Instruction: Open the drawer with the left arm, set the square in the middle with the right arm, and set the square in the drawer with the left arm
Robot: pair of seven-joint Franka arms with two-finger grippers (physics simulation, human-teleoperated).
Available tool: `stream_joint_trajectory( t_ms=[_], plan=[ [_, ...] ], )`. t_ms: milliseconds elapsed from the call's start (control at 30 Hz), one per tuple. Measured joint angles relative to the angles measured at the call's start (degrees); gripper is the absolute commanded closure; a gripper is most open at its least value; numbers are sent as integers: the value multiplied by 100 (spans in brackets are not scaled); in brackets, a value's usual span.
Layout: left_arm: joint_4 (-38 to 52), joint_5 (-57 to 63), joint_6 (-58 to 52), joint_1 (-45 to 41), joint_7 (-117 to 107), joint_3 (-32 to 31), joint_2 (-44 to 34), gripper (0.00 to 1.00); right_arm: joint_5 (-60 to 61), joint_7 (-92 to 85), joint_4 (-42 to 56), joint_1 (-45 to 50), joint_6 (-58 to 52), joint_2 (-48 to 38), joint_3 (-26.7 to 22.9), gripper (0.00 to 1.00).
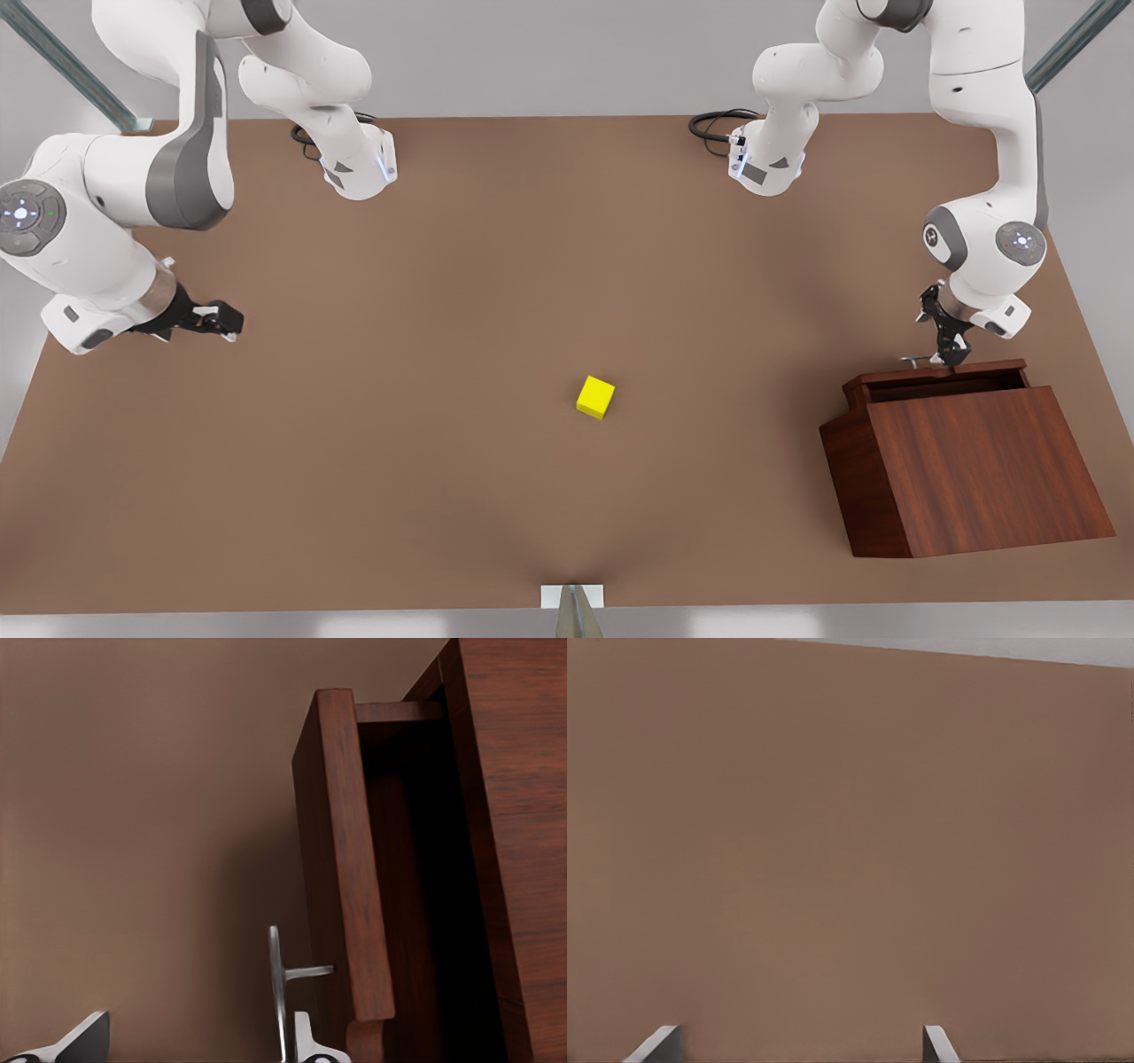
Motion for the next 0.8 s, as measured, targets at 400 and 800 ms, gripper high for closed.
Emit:
stream_joint_trajectory(
  t_ms=[400, 800],
  plan=[
    [-399, 1, -105, -40, -51, -7, -325, 0, 132, 49, 224, -9, 51, 44, -2, 0],
    [-439, 239, -294, -93, -35, 68, -401, 0, 239, 55, 466, -36, 177, 115, -40, 0]
  ],
)
